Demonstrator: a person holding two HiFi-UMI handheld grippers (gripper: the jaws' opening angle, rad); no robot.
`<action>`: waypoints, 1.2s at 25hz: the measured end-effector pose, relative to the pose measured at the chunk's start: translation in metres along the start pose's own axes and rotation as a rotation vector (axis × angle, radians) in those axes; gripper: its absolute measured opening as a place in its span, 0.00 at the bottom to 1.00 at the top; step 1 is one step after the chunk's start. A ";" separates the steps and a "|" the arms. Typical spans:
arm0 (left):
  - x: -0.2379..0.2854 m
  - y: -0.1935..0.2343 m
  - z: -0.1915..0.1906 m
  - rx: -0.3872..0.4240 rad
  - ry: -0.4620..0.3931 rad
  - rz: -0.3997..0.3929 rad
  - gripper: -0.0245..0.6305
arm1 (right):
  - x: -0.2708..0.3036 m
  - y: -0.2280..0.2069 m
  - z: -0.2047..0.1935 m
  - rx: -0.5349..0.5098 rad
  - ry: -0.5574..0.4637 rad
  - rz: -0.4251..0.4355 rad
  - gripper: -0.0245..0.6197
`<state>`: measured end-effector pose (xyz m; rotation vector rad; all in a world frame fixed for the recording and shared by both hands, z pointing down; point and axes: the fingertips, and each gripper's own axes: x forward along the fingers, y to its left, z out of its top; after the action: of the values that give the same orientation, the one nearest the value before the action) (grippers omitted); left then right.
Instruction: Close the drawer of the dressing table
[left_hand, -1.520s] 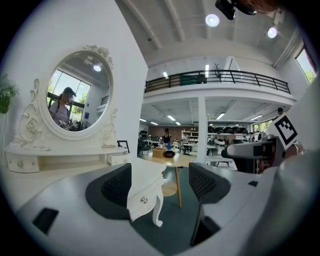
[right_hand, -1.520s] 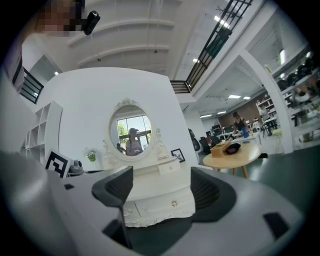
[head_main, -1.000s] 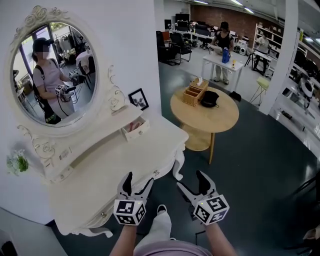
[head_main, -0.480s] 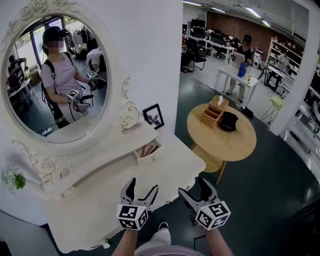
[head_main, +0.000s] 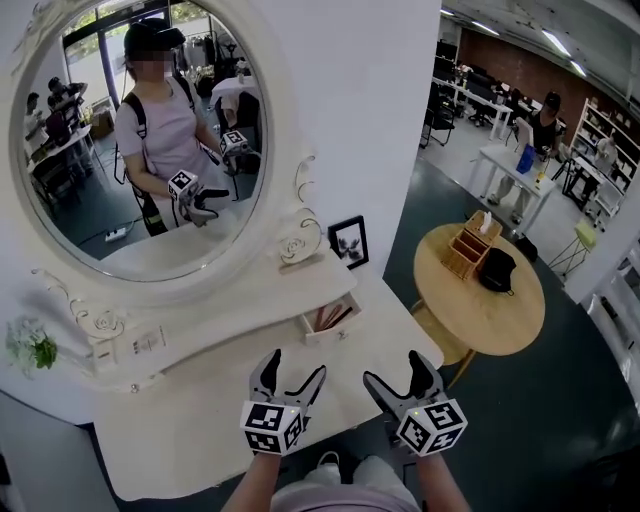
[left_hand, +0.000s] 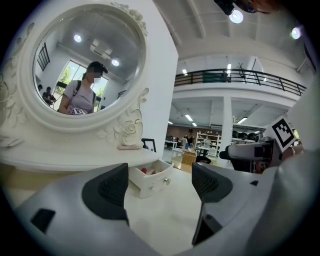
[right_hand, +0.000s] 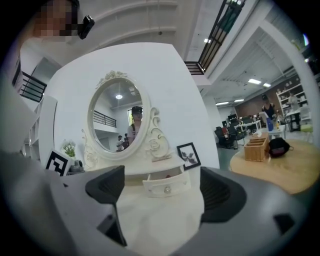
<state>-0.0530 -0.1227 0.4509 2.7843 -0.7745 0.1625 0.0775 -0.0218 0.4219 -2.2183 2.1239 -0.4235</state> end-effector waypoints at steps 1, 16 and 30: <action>0.002 0.004 0.000 -0.005 -0.001 0.009 0.62 | 0.006 -0.001 0.001 -0.003 0.002 0.007 0.76; 0.034 0.033 -0.012 -0.073 0.010 0.221 0.61 | 0.089 -0.052 -0.001 -0.029 0.098 0.175 0.76; 0.052 0.028 -0.031 -0.100 0.046 0.411 0.61 | 0.131 -0.075 -0.028 -0.122 0.233 0.378 0.72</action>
<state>-0.0244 -0.1638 0.4960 2.4868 -1.2960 0.2518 0.1478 -0.1417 0.4871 -1.8304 2.6817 -0.5623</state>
